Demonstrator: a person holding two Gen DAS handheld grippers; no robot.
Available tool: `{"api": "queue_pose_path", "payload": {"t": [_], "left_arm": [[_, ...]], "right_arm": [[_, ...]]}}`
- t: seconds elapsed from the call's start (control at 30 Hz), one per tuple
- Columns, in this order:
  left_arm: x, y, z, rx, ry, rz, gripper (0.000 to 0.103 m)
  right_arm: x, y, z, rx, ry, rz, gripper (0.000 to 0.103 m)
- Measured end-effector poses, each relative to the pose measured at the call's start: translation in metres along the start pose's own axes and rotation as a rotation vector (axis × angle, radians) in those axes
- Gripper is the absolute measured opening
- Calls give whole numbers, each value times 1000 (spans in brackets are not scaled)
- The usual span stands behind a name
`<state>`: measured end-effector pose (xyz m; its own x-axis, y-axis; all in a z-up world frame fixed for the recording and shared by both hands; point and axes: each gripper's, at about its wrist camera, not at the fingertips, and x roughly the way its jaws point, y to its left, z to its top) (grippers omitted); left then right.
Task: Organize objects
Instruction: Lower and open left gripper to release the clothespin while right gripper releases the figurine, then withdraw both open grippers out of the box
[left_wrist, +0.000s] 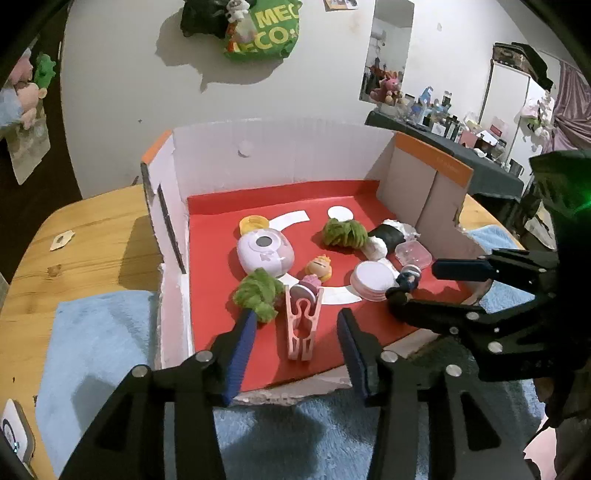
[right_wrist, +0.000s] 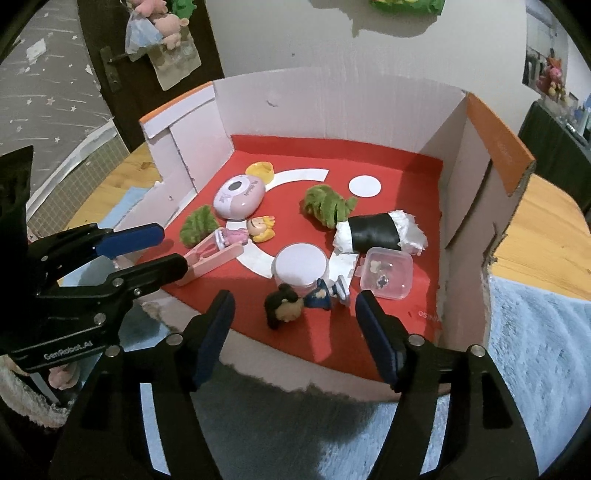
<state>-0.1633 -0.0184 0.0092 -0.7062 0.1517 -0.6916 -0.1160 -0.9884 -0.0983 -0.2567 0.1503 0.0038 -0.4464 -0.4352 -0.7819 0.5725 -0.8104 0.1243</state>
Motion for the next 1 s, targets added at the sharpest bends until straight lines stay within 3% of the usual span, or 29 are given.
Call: {"api": "queue_pose_path", "payload": {"t": [0.17, 0.5, 0.83, 1.0], "left_arm": [[-10, -4, -2, 6, -28, 22, 60], [-31, -11, -11, -7, -89, 74, 103], [-51, -17, -30, -30, -133, 61, 103], [-48, -20, -42, -55, -118, 97, 103]], "right_arm": [[-15, 3, -5, 1, -44, -15, 75], [-44, 6, -24, 28, -117, -22, 80], [-71, 11, -47, 65, -172, -37, 84], [-70, 8, -59, 97, -166, -31, 84]]}}
